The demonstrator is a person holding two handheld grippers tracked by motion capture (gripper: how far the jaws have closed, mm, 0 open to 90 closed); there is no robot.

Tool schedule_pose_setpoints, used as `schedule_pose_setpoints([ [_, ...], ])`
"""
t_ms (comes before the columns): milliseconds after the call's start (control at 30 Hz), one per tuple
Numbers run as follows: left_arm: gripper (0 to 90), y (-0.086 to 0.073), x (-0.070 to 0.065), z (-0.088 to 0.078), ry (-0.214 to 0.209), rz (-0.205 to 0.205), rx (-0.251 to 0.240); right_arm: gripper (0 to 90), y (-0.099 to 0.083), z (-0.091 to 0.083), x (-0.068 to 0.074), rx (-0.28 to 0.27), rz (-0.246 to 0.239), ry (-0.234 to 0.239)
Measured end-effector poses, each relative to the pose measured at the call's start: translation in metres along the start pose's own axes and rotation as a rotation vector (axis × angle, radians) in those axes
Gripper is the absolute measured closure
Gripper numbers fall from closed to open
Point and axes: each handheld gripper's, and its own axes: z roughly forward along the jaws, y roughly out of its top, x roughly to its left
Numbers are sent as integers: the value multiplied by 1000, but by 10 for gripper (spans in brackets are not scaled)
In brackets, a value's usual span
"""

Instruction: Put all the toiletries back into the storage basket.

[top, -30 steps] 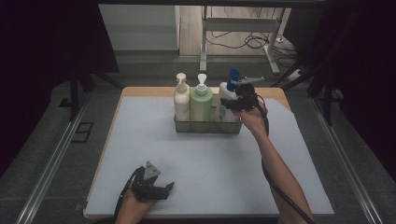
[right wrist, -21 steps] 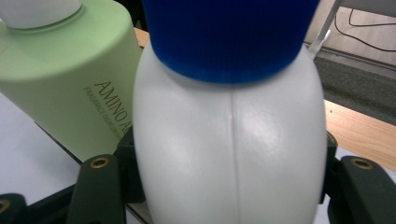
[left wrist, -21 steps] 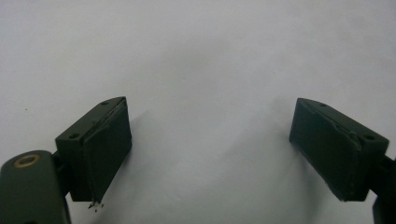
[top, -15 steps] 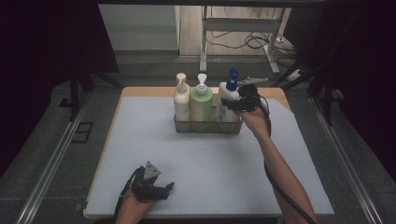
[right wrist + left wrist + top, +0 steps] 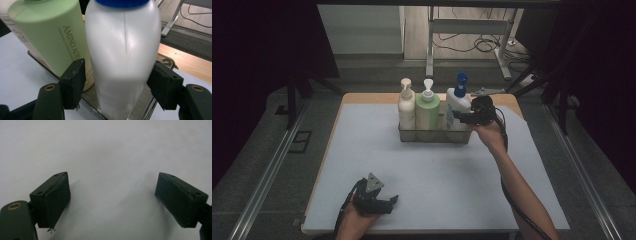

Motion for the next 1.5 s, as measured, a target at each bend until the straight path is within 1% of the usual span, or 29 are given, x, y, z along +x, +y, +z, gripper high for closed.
schedule_pose_setpoints([
  [200, 126, 0, 0, 0, -1, 0, -1, 351, -8, -6, 0, 13, -2, 8],
  [300, 125, 0, 0, 0, 0, 1, -1, 394, -13, -11, -2, 8, 0, 14],
  [400, 126, 0, 0, 0, 0, -1, -1, 433, -17, -15, -4, 15, 3, 25],
  [567, 126, 0, 0, 0, 1, 1, -1, 489, -25, -20, -8, 20, 21, 34],
  [700, 126, 0, 0, 0, 1, 0, -2, 568, -30, -22, -11, 30, 29, 39],
  [733, 126, 0, 0, 0, 0, -4, -5, 586, -31, -22, -12, 36, 28, 33],
  [767, 126, 0, 0, 0, 1, 2, 0, 599, -32, -21, -12, 41, 25, 21],
  [867, 126, 0, 0, 0, 0, -1, -3, 677, -34, -21, -13, 53, 29, 6],
  [933, 126, 0, 0, 0, 1, -1, -2, 723, -35, -21, -14, 63, 31, -18],
  [967, 126, 0, 0, 0, 0, -4, -5, 744, -35, -21, -15, 66, 34, -22],
  [1000, 126, 0, 0, 0, 1, 1, 0, 762, -35, -20, -16, 68, 34, -28],
  [1067, 126, 0, 0, 0, 0, -4, -5, 781, -34, -19, -19, 65, 40, -34],
  [1133, 126, 0, 0, 0, 2, 1, 0, 808, -34, -16, -21, 68, 51, -39],
  [1300, 126, 0, 0, 0, 1, 1, 1, 834, -34, -8, -26, 76, 59, -55],
  [1500, 126, 0, 0, 0, 2, 2, 2, 893, -33, 2, -30, 79, 68, -68],
])
